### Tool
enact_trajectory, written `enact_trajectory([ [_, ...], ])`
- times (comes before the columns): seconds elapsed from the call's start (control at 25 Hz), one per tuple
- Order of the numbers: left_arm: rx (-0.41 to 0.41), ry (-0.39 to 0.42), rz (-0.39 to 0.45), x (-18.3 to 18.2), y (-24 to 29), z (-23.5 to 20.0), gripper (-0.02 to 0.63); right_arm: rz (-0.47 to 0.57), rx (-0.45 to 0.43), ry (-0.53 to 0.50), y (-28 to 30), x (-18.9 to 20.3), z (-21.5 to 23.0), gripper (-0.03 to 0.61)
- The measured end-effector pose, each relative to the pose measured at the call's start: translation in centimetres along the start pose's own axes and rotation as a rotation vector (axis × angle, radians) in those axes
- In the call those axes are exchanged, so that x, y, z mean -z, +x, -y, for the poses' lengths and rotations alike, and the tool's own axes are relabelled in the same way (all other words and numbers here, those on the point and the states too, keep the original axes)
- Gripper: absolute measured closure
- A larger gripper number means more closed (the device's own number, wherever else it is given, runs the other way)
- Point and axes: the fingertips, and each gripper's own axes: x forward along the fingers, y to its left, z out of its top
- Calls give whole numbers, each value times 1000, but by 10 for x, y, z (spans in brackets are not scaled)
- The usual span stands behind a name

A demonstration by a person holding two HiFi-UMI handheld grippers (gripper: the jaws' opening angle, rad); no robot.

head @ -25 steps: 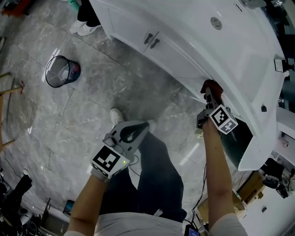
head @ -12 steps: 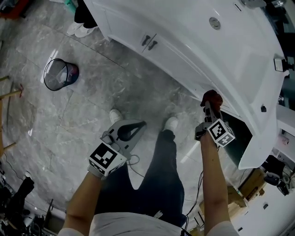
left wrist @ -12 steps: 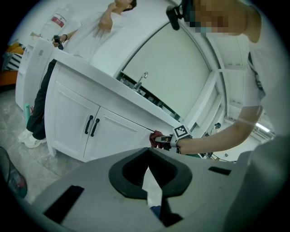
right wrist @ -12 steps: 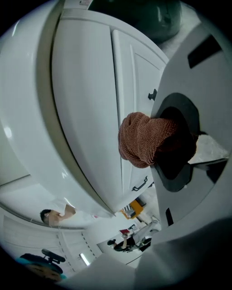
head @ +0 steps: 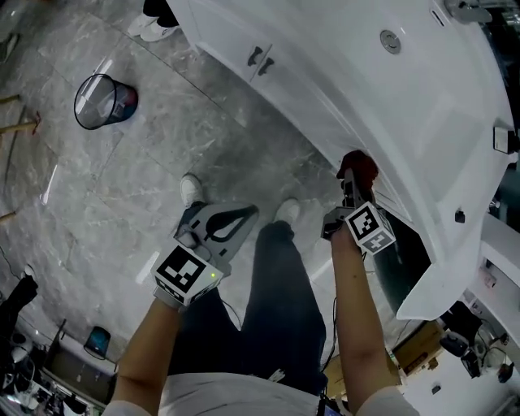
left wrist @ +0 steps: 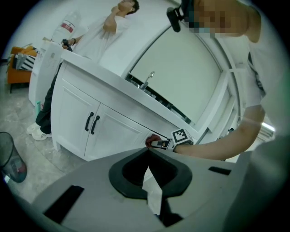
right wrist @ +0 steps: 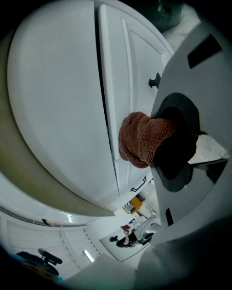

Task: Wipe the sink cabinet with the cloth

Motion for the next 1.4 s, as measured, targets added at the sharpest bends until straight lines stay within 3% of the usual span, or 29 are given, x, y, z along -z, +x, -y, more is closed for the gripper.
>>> enact_trajectory([
  [0.56,-170,-93,117,24,4,8,603,-82,-46,-5,38,8,18,451],
  [0.92,-254,-115,137,48,1,3,603,-149,-44,-93,78,47,38,451],
  [1.2,-286,-159,146,62,0,13,603,-159,-43,-81,97,69,47,451],
  [1.4,-290,-139,112,75,3,17,603,-137,-82,-79,102,76,49,451],
])
